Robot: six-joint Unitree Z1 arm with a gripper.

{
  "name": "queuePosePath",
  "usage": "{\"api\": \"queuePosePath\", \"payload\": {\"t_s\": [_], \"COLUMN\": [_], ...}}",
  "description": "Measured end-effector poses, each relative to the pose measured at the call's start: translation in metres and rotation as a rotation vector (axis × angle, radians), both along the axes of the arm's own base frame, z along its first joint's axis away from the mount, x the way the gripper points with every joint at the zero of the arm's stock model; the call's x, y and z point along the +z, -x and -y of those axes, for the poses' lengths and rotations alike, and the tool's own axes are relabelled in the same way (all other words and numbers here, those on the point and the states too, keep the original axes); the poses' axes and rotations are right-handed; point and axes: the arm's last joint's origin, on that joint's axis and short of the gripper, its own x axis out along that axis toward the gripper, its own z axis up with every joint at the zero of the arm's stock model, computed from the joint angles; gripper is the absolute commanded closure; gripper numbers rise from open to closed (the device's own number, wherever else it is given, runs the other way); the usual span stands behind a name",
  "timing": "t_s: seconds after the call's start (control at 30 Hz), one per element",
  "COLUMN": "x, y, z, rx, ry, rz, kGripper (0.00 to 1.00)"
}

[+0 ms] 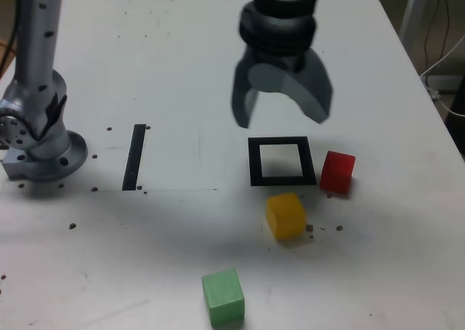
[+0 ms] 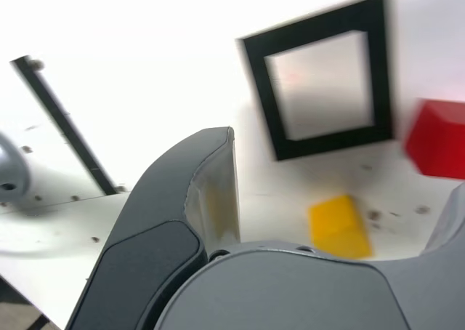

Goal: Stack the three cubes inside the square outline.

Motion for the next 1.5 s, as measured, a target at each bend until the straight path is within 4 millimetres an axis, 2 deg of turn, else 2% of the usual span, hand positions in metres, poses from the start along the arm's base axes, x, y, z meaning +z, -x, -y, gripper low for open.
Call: {"api": "queuePosePath", "payload": {"t_s": [0.27,0.7,0.83,0.93,1.03,1.33,1.4,1.5], "x": [-0.012,-0.043,-0.048,-0.055,-0.061,-0.075,-0.075,-0.075], "y": [-0.031,-0.065,-0.071,-0.078,-0.082,-0.091,-0.092,-0.093], "z": [0.013,0.018,0.019,0.02,0.021,0.021,0.021,0.021], "rx": [-0.063,-0.117,-0.123,-0.128,-0.13,-0.136,-0.136,-0.136], "ry": [0.006,0.018,0.022,0.029,0.032,0.033,0.033,0.032], "rz": [-0.006,-0.021,-0.02,-0.017,-0.019,-0.026,-0.02,-0.016], "kGripper": [0.01,0.02,0.05,0.12,0.23,0.7,0.75,0.76]}}
